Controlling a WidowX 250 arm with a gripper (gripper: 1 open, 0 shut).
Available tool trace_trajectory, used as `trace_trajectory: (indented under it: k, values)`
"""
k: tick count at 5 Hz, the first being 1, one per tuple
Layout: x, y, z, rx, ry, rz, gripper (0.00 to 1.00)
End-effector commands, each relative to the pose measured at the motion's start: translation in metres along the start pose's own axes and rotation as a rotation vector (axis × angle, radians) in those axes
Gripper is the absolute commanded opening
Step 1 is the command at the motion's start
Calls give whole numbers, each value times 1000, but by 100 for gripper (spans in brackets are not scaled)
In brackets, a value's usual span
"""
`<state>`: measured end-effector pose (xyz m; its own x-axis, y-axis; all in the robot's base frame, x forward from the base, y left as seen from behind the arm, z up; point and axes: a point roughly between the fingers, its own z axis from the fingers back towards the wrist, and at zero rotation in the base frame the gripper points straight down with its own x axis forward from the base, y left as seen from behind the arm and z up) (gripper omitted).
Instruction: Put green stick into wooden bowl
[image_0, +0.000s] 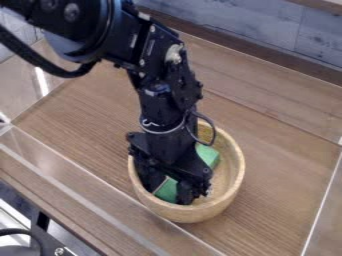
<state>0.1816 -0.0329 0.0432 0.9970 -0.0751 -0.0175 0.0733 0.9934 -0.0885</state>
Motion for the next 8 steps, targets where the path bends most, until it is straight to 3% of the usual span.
trace_trajectory:
  k: [1, 4, 6, 8]
  values:
    - [12, 2, 19, -6, -50, 11, 100]
    - [40, 11, 69, -11, -142, 64, 100]
    - [83, 26, 96, 7, -195, 137, 100]
    - [46, 35, 85, 24, -161, 63, 100]
